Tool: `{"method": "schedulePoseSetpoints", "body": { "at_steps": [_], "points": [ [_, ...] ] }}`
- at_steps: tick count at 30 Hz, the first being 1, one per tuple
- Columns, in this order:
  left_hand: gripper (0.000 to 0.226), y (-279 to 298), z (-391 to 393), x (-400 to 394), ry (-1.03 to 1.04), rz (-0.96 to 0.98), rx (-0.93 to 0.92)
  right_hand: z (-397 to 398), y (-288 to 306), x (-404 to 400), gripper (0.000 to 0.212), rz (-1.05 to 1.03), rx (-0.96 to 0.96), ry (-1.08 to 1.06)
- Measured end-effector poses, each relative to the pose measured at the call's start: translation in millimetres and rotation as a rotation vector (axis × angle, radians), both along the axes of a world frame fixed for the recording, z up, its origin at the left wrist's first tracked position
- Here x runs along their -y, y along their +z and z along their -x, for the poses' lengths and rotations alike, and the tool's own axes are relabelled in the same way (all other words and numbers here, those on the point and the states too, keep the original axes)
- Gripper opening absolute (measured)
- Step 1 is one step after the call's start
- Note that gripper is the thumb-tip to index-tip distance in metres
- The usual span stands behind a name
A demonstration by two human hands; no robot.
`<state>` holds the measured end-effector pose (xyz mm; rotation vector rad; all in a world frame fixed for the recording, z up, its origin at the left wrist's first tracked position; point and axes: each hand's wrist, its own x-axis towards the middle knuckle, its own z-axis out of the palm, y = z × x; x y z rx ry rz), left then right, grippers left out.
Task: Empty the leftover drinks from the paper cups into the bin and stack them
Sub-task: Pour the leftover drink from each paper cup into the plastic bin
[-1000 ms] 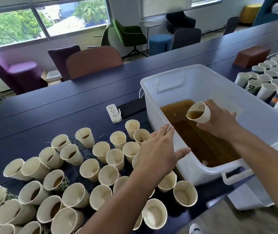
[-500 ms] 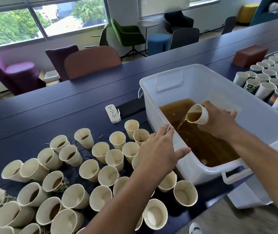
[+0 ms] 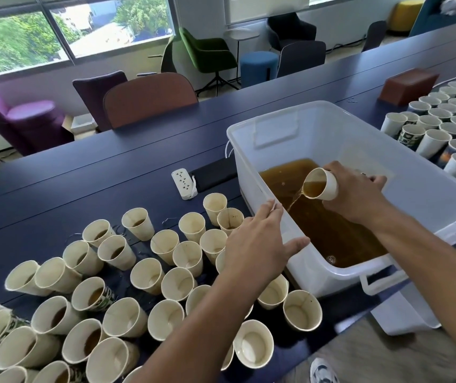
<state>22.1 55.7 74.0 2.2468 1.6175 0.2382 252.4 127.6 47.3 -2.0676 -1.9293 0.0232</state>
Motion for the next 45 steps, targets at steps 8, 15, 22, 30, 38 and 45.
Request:
{"method": "schedulePoseSetpoints", "body": {
  "at_steps": [8, 15, 22, 30, 38, 45],
  "points": [
    [0.086, -4.1, 0.0, -0.6, 0.007, -0.002, 0.013, 0.4, -1.8, 0.4, 0.055, -0.014, 0.051, 0.003],
    [0.086, -3.8, 0.2, 0.2, 0.01, 0.003, 0.017, 3.4, -1.8, 3.2, 0.054, -0.044, 0.079, 0.039],
    [0.086, -3.1, -1.1, -0.1, 0.019, 0.012, 0.022, 3.9, -3.8, 3.3, 0.056, -0.069, 0.158, 0.091],
    [0.085, -4.8, -0.7, -0.3, 0.02, -0.002, 0.042, 8.0, -1.0, 7.3, 0.06, -0.117, 0.325, 0.138],
    [0.085, -1.9, -1.0, 1.4, 0.021, 0.008, 0.048, 9.9, 2.1, 13.3, 0.064, 0.069, 0.47, 0.057],
    [0.085, -0.6, -1.1, 1.0, 0.023, 0.026, 0.043, 9.8, 3.0, 12.1, 0.07, -0.052, 0.461, 0.027]
  ]
}}
